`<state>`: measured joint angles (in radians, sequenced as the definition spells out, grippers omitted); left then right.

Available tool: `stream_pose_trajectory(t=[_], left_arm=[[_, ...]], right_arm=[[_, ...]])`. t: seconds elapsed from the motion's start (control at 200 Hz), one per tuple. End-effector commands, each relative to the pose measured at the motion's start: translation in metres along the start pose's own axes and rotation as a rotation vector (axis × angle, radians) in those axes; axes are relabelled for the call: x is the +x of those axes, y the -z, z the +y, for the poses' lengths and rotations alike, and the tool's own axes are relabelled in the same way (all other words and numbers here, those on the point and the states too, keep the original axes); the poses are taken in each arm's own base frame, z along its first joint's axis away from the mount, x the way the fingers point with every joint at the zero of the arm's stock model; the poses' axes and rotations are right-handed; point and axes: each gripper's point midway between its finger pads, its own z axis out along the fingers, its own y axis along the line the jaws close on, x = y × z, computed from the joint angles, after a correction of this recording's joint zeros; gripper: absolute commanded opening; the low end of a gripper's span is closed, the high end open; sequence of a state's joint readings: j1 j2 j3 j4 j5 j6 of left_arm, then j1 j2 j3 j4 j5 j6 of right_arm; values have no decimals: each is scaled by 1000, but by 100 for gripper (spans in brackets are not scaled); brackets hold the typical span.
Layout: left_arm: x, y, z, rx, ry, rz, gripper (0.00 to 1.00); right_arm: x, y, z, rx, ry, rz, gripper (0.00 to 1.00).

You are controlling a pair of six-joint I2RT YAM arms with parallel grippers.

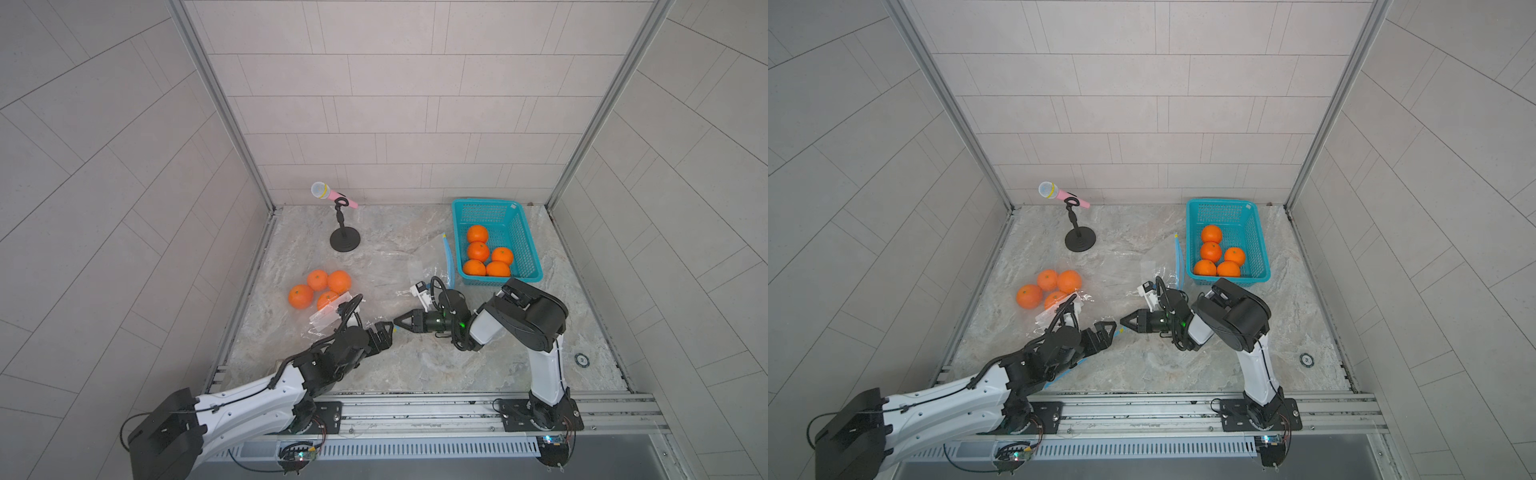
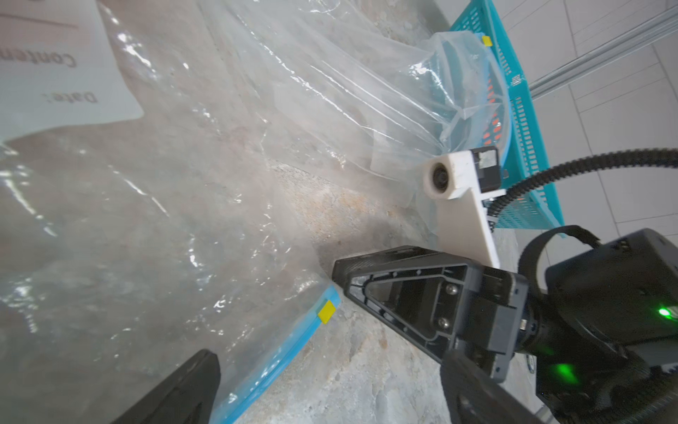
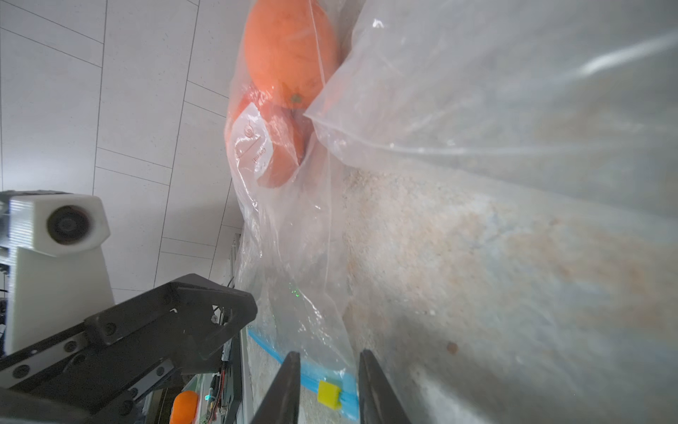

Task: Open the zip-top bag and take out the orange
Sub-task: Pick up the zipper food storage bag at the center of the board.

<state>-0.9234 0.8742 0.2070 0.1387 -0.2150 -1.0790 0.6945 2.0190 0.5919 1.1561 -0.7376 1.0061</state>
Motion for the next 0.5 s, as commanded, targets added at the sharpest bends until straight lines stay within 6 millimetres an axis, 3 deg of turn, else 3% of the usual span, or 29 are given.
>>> stream_pose_trajectory(t=[0.0,0.135,0.225,0.315,0.495], left_arm=[[-5,-8,11,-48,27,-27,100],[-3,-18,23,-86,2,-6,100],[-14,-18,43,-179,-35,-55,100],[-17,-23,55,-189,2,-27,100],[-10,-36,47,-79,52,54,98]], right_arm=[[7,1,-9,20,-40,3,26],[15,2,-4,59,-3,52,26],[20,16,-26,267,58,110,32],[8,20,-26,360,121,137,38],[15,7,-16,391,177,167,43]])
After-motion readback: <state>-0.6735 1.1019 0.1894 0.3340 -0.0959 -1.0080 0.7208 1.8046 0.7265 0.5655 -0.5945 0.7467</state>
